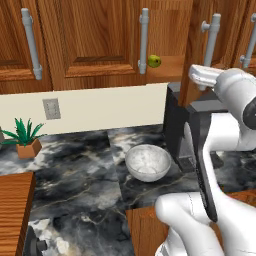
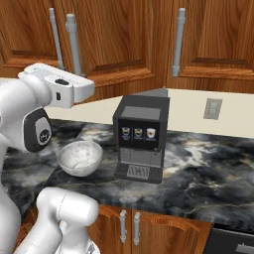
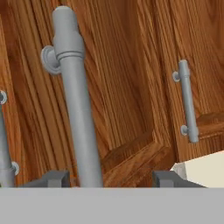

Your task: Open the cabinet. Pick the tangerine and pear from the cabinet and place them into the bowl. Then close the cabinet.

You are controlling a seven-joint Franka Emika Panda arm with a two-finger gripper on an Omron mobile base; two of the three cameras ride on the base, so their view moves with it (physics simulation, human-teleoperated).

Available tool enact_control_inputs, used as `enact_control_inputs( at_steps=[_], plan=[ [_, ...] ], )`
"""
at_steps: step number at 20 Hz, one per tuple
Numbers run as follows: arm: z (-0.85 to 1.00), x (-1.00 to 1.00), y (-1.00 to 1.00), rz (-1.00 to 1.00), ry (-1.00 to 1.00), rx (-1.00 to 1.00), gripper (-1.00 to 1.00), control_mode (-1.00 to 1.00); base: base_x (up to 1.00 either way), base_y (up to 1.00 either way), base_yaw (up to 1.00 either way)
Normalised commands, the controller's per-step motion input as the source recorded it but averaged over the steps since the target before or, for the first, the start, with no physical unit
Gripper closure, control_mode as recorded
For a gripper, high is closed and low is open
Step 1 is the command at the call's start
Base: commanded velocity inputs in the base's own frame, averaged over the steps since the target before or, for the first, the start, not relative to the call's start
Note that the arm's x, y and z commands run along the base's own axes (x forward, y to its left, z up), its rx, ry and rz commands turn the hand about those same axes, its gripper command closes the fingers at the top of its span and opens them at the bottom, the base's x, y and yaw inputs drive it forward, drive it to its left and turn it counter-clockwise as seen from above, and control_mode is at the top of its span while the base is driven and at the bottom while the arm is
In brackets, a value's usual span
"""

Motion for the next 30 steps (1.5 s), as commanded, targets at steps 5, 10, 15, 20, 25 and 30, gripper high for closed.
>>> enact_control_inputs(
  at_steps=[5, 10, 15, 20, 25, 30],
  plan=[
    [-0.07, -1.0, 0.06, -0.06, -0.01, 0.02, -1.0, -1.0, 0.0, 0.0, 0.0],
    [-0.02, -0.4, 0.75, -0.05, 0.01, 0.0, -1.0, -1.0, 0.0, 0.0, 0.0],
    [0.0, 0.05, 0.9, -0.07, 0.0, -0.03, -1.0, -1.0, 0.0, 0.0, 0.0],
    [0.0, 0.58, 0.41, -0.13, -0.01, -0.03, -1.0, -1.0, 0.0, 0.0, 0.0],
    [0.0, 0.77, 0.03, -0.09, 0.0, 0.0, -1.0, -1.0, 0.0, 0.0, 0.0],
    [0.0, 0.66, -0.06, -0.18, 0.0, 0.0, -1.0, -1.0, 0.0, 0.0, 0.0]
  ],
)
